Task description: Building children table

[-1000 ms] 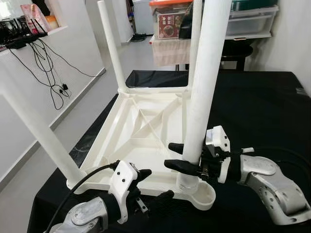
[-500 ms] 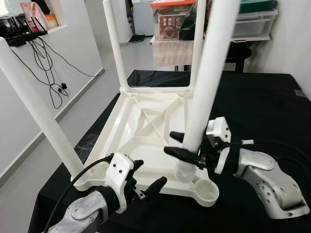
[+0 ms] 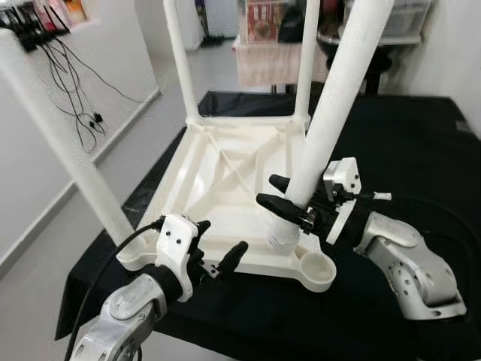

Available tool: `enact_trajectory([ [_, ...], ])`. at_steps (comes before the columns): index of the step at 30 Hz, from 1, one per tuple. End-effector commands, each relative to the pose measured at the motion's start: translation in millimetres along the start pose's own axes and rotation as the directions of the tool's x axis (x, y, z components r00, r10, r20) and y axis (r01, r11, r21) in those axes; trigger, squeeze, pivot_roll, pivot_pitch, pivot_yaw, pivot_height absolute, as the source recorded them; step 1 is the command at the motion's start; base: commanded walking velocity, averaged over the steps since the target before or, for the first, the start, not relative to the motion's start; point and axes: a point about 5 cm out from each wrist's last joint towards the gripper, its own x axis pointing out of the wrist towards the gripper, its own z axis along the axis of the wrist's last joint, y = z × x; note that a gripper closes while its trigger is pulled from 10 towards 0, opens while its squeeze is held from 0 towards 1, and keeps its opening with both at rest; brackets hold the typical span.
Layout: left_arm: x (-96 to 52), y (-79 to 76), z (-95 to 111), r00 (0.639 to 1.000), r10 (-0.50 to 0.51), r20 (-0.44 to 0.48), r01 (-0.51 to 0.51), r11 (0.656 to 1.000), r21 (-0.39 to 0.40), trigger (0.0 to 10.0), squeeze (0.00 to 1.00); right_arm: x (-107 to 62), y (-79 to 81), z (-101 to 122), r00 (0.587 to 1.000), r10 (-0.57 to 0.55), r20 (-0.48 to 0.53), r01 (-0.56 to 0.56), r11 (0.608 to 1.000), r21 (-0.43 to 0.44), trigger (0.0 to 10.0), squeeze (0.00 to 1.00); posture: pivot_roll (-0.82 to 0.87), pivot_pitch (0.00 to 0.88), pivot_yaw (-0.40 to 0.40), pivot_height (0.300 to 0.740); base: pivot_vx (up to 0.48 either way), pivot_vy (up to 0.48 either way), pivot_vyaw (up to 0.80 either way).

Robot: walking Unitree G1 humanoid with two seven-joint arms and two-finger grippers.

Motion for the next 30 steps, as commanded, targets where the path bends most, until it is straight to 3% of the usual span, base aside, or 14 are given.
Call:
enact_trajectory([
  [1,-1.1,4.5,-3.1,0.999,0.036,-0.009,-0.036,0.999,-0.007,10.0,0.0,2.3,-1.2,3.7,1.0,-0.016,0.017,0.016,1.0,-0.018,10.0,0.0,-0.05,0.027,0.053,0.74,0.0,0.0,0.0],
  [17,-1.7,6.5,-7.9,0.998,0.057,-0.02,-0.058,0.998,-0.037,10.0,0.0,7.9,-1.7,0.3,0.999,-0.052,0.008,0.052,0.998,-0.018,10.0,0.0,-0.05,0.027,0.048,0.74,0.0,0.0,0.0],
  [22,-1.5,6.0,-9.0,0.998,0.059,-0.021,-0.06,0.997,-0.043,10.0,0.0,9.0,-0.8,-0.5,0.999,-0.051,0.007,0.051,0.999,-0.016,10.0,0.0,-0.05,0.028,0.047,0.74,-0.442,0.0,0.0],
  [30,-2.0,7.5,-9.7,0.998,0.067,-0.02,-0.068,0.997,-0.045,10.0,0.0,9.6,0.6,-2.0,0.999,-0.052,0.001,0.052,0.998,-0.02,10.0,0.0,-0.05,0.025,0.049,0.74,0.0,0.0,0.0],
])
